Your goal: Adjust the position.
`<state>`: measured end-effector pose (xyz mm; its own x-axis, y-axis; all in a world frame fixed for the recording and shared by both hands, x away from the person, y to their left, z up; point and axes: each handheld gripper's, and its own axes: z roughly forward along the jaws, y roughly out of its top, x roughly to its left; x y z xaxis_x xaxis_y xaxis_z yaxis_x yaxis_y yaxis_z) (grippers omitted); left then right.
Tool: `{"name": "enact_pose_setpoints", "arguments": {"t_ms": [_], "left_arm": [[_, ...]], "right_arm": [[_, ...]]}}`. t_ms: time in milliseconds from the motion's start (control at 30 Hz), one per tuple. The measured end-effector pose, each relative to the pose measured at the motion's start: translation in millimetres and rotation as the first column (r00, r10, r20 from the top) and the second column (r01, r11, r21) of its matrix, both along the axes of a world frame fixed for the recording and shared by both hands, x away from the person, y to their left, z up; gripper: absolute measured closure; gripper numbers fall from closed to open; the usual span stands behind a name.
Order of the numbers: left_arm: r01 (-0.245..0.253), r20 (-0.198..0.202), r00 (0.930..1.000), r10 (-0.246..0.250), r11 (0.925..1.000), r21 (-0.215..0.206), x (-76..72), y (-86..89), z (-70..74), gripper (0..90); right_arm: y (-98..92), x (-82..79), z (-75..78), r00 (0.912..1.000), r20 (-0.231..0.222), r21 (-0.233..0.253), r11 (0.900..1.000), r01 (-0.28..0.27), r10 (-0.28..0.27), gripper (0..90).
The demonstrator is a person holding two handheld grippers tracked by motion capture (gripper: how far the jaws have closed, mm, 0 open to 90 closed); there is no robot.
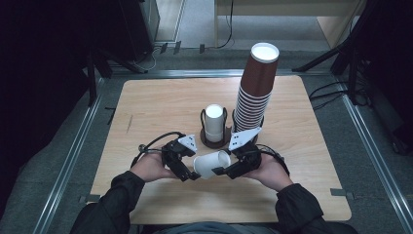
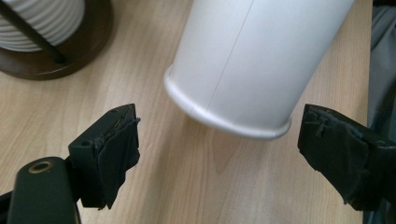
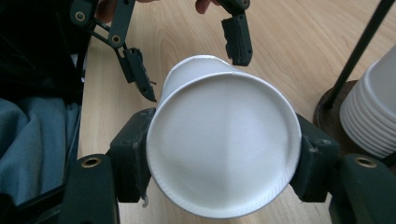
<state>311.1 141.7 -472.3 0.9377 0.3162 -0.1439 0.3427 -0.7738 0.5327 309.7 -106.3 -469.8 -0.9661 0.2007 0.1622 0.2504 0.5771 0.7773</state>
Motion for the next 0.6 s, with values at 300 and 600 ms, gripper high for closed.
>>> {"name": "enact_pose_setpoints", "arguments": {"t_ms": [300,600], "left_arm": [[0.001,0.020,0.9998,0.002,0.9819,-0.189,1.1,11.7,4.6,12.4],[0.013,-0.006,0.9999,-0.015,0.9716,-0.236,0.4,5.6,3.7,9.9]], "right_arm": [[-12.8,2.7,4.2,0.9998,0.006,0.090,0.996,0.019,-0.019,34.4],[-14.2,1.4,9.3,0.9996,-0.026,0.168,0.986,0.011,-0.006,34.4]]}}
